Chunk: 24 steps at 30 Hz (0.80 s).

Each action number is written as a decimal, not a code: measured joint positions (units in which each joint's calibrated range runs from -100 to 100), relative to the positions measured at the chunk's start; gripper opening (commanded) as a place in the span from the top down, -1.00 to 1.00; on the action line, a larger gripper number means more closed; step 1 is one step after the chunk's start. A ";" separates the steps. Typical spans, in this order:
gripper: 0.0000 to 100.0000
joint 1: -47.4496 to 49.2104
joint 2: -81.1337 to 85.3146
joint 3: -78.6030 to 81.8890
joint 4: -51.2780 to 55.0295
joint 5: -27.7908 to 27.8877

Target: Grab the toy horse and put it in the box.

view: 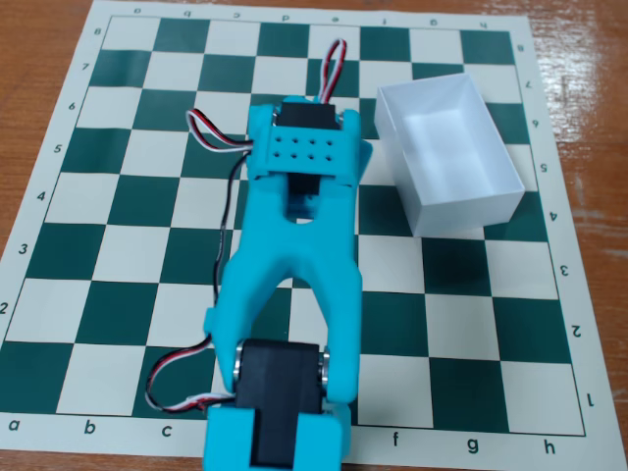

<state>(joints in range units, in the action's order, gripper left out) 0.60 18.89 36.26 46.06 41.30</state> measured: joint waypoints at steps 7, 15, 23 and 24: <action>1.00 -7.47 -2.21 5.26 -19.44 4.27; 1.00 -11.80 -12.60 -1.72 -28.81 5.52; 0.98 -14.26 -24.17 -9.97 -40.02 6.97; 0.96 -14.49 -25.45 -11.15 -40.98 7.18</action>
<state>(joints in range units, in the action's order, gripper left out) -13.89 -6.55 25.11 5.08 48.48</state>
